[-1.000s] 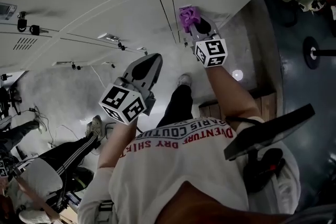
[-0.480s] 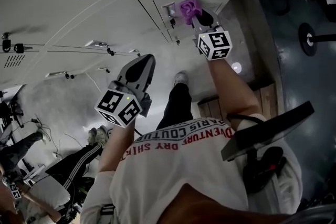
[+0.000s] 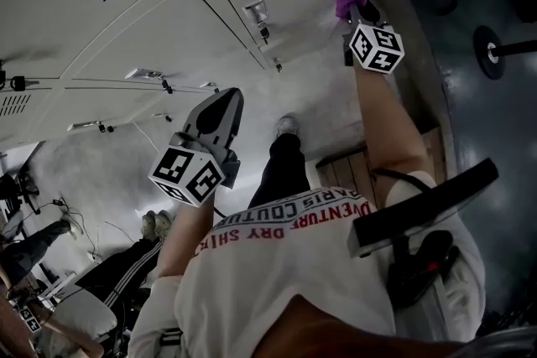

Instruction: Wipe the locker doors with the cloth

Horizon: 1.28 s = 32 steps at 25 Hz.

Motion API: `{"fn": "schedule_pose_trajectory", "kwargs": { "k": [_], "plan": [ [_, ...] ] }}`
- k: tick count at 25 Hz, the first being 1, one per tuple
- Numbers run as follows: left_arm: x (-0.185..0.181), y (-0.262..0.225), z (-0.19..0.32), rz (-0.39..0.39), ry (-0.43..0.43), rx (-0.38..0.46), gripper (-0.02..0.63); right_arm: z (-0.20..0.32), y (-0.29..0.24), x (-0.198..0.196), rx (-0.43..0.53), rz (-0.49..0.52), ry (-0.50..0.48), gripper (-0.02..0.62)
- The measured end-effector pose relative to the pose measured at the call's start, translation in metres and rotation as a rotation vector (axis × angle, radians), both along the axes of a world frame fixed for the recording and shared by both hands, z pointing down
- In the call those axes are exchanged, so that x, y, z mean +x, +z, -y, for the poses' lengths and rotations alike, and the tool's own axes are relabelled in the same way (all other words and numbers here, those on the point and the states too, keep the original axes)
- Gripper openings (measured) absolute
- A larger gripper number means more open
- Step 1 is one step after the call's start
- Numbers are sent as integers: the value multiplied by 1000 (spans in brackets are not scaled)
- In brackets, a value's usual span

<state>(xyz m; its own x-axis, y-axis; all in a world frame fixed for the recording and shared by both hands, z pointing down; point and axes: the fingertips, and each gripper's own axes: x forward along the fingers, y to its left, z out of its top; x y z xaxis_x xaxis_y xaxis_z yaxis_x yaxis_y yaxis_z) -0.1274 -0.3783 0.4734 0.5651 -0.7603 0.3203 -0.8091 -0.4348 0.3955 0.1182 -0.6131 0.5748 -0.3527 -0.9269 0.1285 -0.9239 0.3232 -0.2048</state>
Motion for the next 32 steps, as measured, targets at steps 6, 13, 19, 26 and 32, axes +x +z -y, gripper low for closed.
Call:
{"fn": "schedule_pose_trajectory", "kwargs": {
  "k": [6, 13, 19, 26, 32],
  "plan": [
    [9, -1, 3, -7, 11, 24, 0, 5, 2, 14, 10, -55, 5, 55],
    [11, 0, 3, 1, 15, 56, 0, -20, -14, -2, 62, -37, -35, 55],
    [5, 9, 15, -33, -5, 76, 0, -80, -49, -92, 168, 25, -275, 55],
    [-7, 21, 22, -32, -24, 104, 0, -141, 13, -210, 100, 4, -530, 55],
    [-16, 38, 21, -4, -38, 79, -1, -120, 85, -254, 10, -107, -545, 55]
  ]
}}
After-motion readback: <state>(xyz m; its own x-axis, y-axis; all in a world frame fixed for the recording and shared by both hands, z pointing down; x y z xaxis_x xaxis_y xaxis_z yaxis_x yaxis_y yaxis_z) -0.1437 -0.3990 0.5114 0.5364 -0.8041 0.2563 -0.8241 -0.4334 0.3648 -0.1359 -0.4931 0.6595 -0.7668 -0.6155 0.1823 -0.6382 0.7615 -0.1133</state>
